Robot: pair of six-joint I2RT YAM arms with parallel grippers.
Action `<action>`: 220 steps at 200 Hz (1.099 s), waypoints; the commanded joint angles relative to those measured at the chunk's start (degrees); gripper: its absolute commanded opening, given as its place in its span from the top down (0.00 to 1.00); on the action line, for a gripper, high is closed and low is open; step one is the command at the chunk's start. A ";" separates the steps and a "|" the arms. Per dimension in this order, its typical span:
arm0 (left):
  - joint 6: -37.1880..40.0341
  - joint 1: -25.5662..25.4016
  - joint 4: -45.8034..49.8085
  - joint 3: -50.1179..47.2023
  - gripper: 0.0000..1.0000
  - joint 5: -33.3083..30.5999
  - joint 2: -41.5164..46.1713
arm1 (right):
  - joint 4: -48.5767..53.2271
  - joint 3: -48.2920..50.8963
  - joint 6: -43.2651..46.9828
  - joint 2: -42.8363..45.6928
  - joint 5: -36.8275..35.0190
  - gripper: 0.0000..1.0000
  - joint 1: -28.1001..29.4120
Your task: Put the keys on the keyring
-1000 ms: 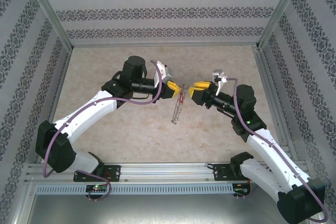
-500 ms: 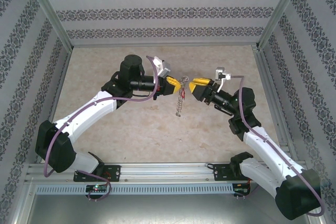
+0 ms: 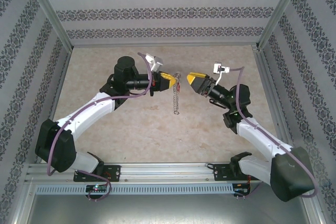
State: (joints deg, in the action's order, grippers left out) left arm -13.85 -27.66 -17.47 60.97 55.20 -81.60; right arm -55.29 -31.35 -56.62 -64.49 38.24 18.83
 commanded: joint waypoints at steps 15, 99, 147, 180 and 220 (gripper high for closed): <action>-7.34 2.27 -11.77 -1.79 1.00 0.46 0.99 | -14.73 -1.53 -7.18 -6.49 -0.95 0.45 -0.21; -13.63 4.37 -17.59 -2.57 1.00 2.18 -0.68 | -18.25 -6.56 -7.45 -14.78 -0.97 0.54 3.82; -14.91 4.54 -18.26 -2.07 1.00 2.72 -1.76 | -19.53 -7.76 -7.68 -16.78 -0.42 0.55 4.81; -17.10 4.80 -20.33 -1.99 1.00 3.00 -2.87 | -19.92 -8.29 -7.81 -17.51 0.67 0.55 5.16; -19.83 5.11 -23.20 -2.03 1.00 3.07 -3.95 | -20.21 -7.93 -7.76 -17.93 1.40 0.56 5.69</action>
State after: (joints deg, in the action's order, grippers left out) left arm -30.85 -23.49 -33.67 58.61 56.99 -84.88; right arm -71.68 -37.91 -64.40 -81.91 38.22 23.92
